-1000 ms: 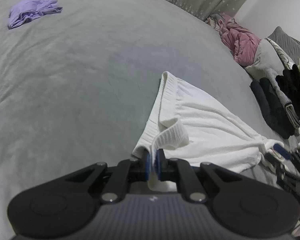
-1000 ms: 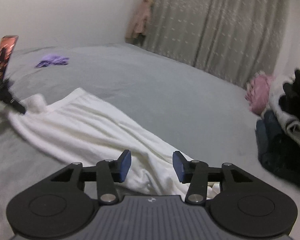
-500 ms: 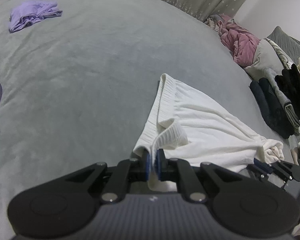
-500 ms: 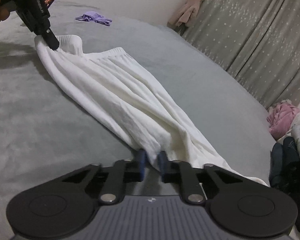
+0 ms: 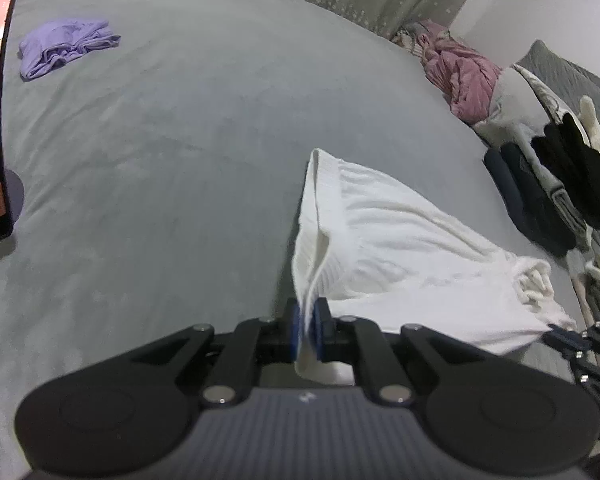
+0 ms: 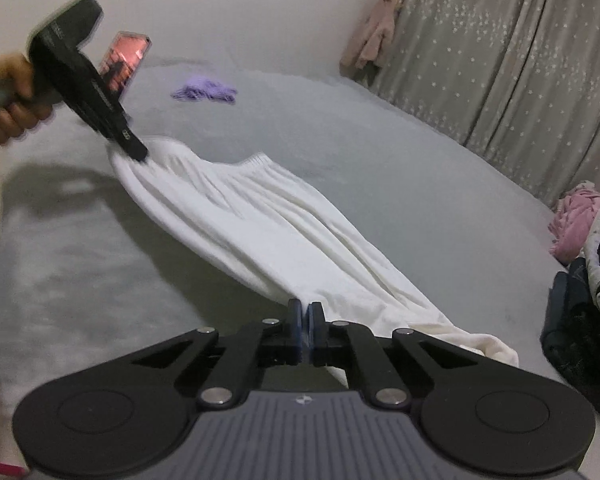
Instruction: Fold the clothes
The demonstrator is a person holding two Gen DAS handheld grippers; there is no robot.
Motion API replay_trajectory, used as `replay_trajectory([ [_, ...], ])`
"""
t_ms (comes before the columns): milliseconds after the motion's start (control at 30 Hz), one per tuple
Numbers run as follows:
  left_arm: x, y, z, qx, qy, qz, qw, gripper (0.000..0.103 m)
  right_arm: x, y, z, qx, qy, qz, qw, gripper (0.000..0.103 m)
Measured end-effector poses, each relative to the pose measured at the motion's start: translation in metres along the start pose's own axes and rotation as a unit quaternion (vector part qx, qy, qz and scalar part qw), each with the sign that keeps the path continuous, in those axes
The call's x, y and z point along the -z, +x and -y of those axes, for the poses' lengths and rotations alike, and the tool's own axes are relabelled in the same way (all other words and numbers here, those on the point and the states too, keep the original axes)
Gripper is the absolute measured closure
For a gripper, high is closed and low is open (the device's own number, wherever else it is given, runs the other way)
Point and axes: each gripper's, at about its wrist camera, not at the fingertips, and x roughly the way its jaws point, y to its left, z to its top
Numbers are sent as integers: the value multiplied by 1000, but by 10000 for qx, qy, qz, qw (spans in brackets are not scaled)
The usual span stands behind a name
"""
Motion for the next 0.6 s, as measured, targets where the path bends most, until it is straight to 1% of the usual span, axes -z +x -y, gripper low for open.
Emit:
replay_trajectory([
  [100,2,-6,-4,-49,-9,-61,10000,97,0,-17,-1,-236,167,28,9996,102],
  [200,6,-9,-7,-63,28,-194,9998,96,2,-27,-2,-456,366,-51,9983,102],
  [267,11,0,-6,-174,190,-417,9988,95,6,-25,-1,-476,422,-188,9978,102],
  [333,13,10,-5,-272,327,-565,9975,87,11,-18,-1,-387,385,-380,9978,102],
  [367,14,11,-5,-255,349,-578,9974,83,14,-14,0,-330,368,-487,9976,102],
  [400,14,13,-4,-231,367,-590,9973,73,17,-11,1,-294,341,-556,9974,99],
  [433,14,13,-3,-147,363,-584,9975,59,18,-9,2,-273,311,-601,9973,93],
  [467,13,12,-1,-69,395,-563,9976,53,20,-8,2,-246,263,-640,9973,89],
  [500,13,11,1,-59,444,-551,9975,40,21,-6,3,-216,208,-677,9973,78],
  [533,14,12,4,-94,546,-558,9969,33,24,-6,2,-201,107,-692,9973,69],
  [600,16,13,8,-142,694,-584,9958,33,30,-4,-2,-214,-123,-703,9972,64],
])
